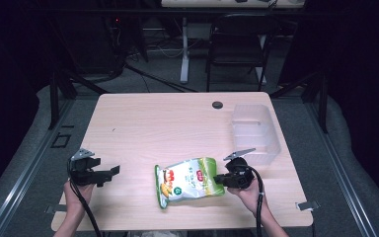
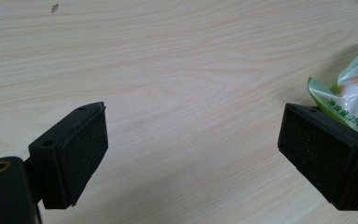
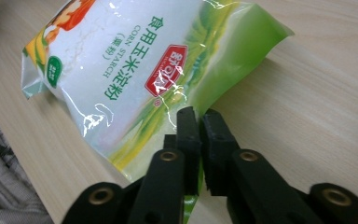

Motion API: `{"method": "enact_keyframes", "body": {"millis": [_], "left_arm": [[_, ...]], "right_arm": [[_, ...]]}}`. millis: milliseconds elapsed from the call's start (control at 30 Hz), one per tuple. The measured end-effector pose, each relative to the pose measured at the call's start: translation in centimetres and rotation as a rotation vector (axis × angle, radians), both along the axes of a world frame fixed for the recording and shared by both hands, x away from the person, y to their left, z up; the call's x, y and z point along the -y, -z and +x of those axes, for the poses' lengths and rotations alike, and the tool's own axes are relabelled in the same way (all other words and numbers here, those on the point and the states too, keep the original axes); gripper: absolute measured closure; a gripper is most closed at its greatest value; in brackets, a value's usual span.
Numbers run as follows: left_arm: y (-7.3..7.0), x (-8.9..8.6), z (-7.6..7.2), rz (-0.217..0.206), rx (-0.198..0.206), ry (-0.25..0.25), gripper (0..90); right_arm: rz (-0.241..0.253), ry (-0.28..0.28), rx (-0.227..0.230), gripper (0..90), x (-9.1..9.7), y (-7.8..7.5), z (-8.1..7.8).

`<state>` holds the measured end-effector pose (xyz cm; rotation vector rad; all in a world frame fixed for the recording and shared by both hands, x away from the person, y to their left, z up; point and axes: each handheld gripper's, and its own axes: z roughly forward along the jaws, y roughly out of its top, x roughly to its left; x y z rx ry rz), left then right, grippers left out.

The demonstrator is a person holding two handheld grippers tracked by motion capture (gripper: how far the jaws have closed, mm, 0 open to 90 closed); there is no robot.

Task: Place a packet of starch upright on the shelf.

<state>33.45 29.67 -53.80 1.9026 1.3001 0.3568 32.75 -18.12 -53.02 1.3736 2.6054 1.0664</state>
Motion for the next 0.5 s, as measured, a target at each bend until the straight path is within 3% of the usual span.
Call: {"method": "enact_keyframes", "body": {"millis": [267,400,500], "left_arm": [[0.0,0.1,0.0,-0.002,0.003,0.007,8.5],[0.0,0.0,0.1,-0.003,-0.014,0.007,8.5],[0.0,0.2,0.0,0.006,-0.001,0.013,8.5]], "right_arm": [[0.054,0.004,-0.042,54.4,0.4,0.9,1.0],[0.065,0.02,-0.049,47.4,0.1,1.1,1.6],[0.074,0.032,-0.081,42.2,-0.5,1.7,2.4]]}}
